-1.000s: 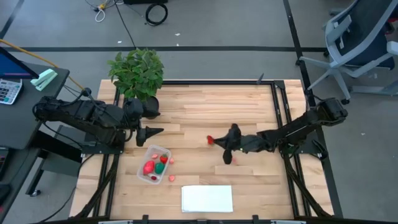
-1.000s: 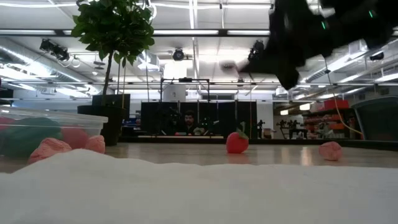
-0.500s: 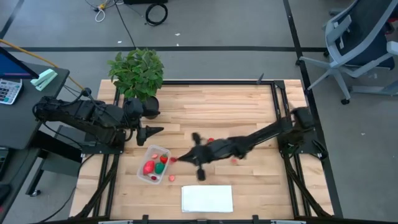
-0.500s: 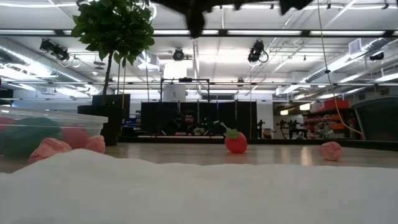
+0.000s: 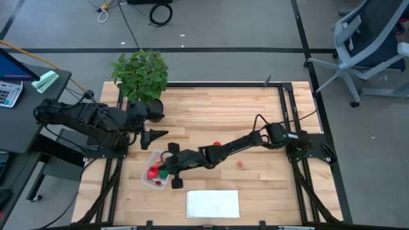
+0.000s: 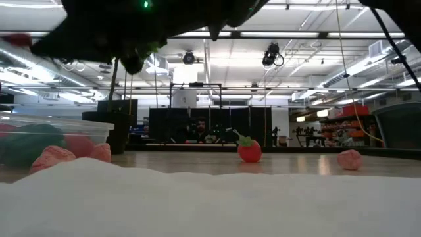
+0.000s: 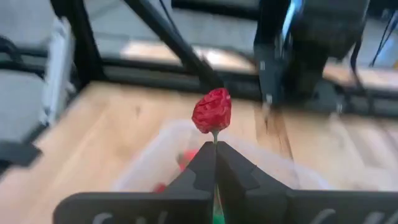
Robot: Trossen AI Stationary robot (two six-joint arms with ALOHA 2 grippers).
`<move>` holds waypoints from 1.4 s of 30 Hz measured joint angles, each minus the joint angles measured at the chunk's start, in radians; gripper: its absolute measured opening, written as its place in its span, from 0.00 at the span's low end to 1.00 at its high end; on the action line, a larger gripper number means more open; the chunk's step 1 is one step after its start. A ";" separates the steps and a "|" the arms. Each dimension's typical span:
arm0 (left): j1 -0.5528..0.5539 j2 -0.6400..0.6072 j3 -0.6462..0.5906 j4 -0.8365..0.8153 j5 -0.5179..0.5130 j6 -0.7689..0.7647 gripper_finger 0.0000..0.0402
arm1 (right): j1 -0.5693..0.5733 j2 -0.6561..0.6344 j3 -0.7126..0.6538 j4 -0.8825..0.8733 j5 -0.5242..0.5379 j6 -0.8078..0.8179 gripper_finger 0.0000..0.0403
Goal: Pick and placing Produce into tupperware
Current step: Put the red cherry into the transparent bin, then put the red strawberry into the transparent bin
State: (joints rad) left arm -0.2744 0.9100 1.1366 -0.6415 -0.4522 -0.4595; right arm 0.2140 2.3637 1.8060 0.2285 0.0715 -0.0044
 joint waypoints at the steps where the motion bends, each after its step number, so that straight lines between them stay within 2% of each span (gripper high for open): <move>1: 0.000 0.000 0.000 0.000 0.000 0.000 0.91 | -0.006 0.015 0.027 -0.046 -0.001 0.000 0.04; 5: 0.000 0.000 0.000 0.000 0.000 0.000 0.91 | -0.030 0.068 0.086 -0.174 0.000 0.010 0.06; 11: 0.000 0.000 0.000 -0.001 0.000 0.000 0.91 | -0.042 0.077 0.088 -0.163 0.000 0.004 0.08; 20: 0.000 0.000 0.000 -0.001 0.000 0.000 0.91 | -0.055 0.077 0.087 -0.175 -0.045 0.002 0.31; 24: 0.000 0.000 0.000 -0.002 0.000 0.000 0.91 | -0.046 0.039 0.087 -0.245 -0.048 -0.031 0.39; 27: 0.000 0.000 0.000 -0.008 0.000 0.000 0.91 | -0.032 -0.030 0.087 -0.383 -0.047 -0.082 0.42; 32: 0.000 0.000 0.000 -0.015 0.000 0.000 0.91 | 0.014 -0.140 0.078 -0.773 -0.024 -0.126 0.40; 35: 0.000 0.000 0.000 -0.017 0.000 0.000 0.91 | 0.044 -0.203 0.017 -0.892 0.031 -0.089 0.38; 40: 0.000 0.000 0.000 -0.020 0.000 0.001 0.91 | 0.093 -0.296 -0.214 -0.823 0.071 -0.040 0.37; 42: 0.000 0.000 0.000 -0.023 0.000 0.008 0.91 | 0.116 -0.334 -0.309 -0.791 0.135 -0.009 0.37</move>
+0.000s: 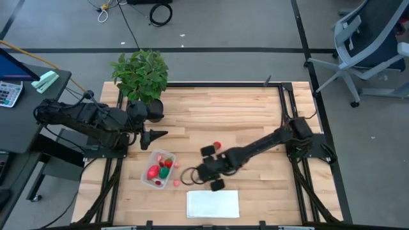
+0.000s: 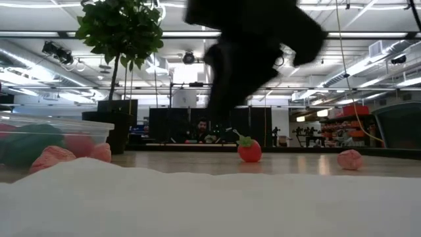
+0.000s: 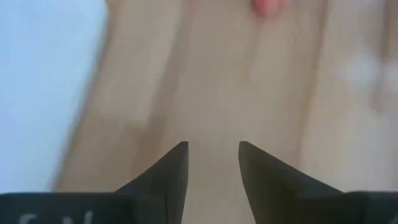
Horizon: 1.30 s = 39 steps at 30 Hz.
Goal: Pick and placing Produce into tupperware
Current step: Put the red strawberry into the transparent bin
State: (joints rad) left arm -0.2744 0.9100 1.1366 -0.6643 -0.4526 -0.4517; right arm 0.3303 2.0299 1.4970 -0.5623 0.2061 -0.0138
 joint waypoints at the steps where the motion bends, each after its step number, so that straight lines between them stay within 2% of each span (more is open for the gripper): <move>1: 0.000 0.000 0.000 0.000 0.000 0.002 0.91 | 0.011 -0.021 -0.042 0.000 0.047 0.012 0.37; 6: 0.000 0.000 0.000 -0.001 0.000 0.018 0.91 | 0.038 -0.120 -0.218 0.022 0.345 0.049 0.37; 9: 0.000 0.000 0.000 -0.001 0.000 0.043 0.91 | 0.029 -0.177 -0.293 0.079 0.421 0.083 0.37; 17: 0.001 0.000 0.000 0.001 0.000 0.046 0.91 | -0.030 -0.248 -0.333 0.127 0.360 0.241 0.37; 27: 0.001 0.000 0.000 -0.005 0.000 0.049 0.91 | -0.040 -0.204 -0.333 0.163 0.327 0.222 0.37; 39: 0.002 0.000 0.000 -0.006 0.000 0.056 0.91 | -0.041 -0.170 -0.339 0.206 0.347 0.222 0.37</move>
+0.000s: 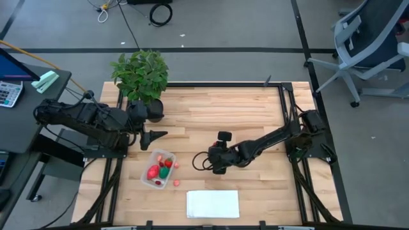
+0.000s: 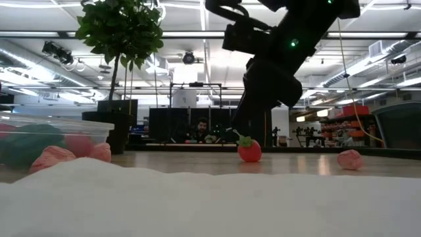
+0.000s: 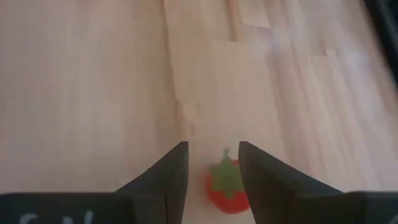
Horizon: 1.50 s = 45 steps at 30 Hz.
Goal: Pick and placing Produce into tupperware
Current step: Put the red strawberry into the transparent bin
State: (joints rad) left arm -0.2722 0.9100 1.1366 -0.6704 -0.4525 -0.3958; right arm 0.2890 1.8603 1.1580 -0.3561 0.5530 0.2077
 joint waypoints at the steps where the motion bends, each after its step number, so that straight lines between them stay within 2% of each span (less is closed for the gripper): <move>1: 0.000 0.000 0.000 0.000 0.000 0.000 0.91 | 0.000 0.008 -0.001 0.006 0.009 -0.001 0.37; 19: 0.000 0.000 0.000 0.001 0.000 0.013 0.91 | -0.028 0.044 -0.014 0.022 0.043 0.014 0.34; 23: 0.000 0.000 0.000 0.001 0.000 0.014 0.91 | -0.027 0.044 -0.048 0.025 0.036 0.081 0.26; 28: 0.000 0.000 0.000 0.001 0.000 0.015 0.91 | -0.027 0.044 -0.105 0.046 0.051 0.098 0.06; 30: 0.000 0.000 0.000 0.001 0.000 0.015 0.91 | -0.025 0.044 -0.119 0.085 0.058 0.073 0.02; 39: 0.000 0.000 0.000 0.001 0.000 0.016 0.91 | -0.024 0.044 -0.133 0.348 0.067 -0.064 0.01; 45: 0.001 0.000 0.000 0.001 -0.017 0.016 0.91 | -0.025 0.044 -0.114 0.643 -0.028 -0.231 0.01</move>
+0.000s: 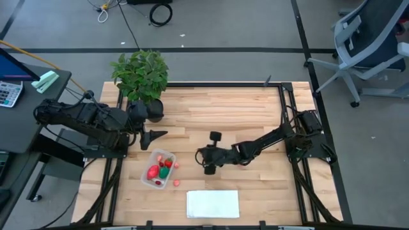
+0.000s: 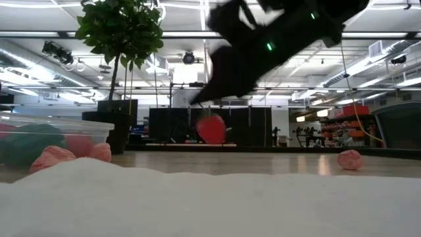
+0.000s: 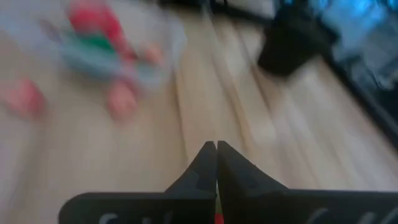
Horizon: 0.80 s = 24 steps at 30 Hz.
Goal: Pick and placing Produce into tupperware
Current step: Put the red strawberry into the transparent bin
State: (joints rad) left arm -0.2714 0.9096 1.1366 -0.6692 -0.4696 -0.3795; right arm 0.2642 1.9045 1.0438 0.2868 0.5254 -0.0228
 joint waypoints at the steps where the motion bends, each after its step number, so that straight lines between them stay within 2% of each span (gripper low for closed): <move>1: 0.000 0.000 0.000 0.000 -0.010 0.001 0.91 | -0.002 0.000 0.009 0.051 -0.023 -0.025 0.01; 6: 0.000 0.000 0.000 0.000 -0.052 0.001 0.91 | -0.019 0.000 0.054 0.303 -0.200 -0.109 0.00; 9: 0.000 0.000 0.000 0.000 -0.053 0.001 0.91 | -0.036 -0.001 0.084 0.348 -0.313 -0.109 0.00; 13: 0.000 0.000 0.000 0.001 -0.053 0.001 0.91 | -0.041 0.000 0.098 0.374 -0.345 -0.099 0.00; 16: 0.000 0.000 0.000 0.006 -0.054 0.004 0.91 | -0.043 0.024 0.101 0.480 -0.389 -0.086 0.00; 20: 0.000 0.000 0.000 0.023 -0.054 0.025 0.91 | -0.046 0.121 0.136 0.660 -0.459 -0.085 0.00; 24: 0.000 0.000 0.000 0.034 -0.054 0.026 0.91 | -0.052 0.271 0.286 0.663 -0.471 -0.075 0.00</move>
State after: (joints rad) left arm -0.2714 0.9096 1.1366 -0.6352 -0.5236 -0.3534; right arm 0.2121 2.1753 1.3294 0.9494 0.0540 -0.0976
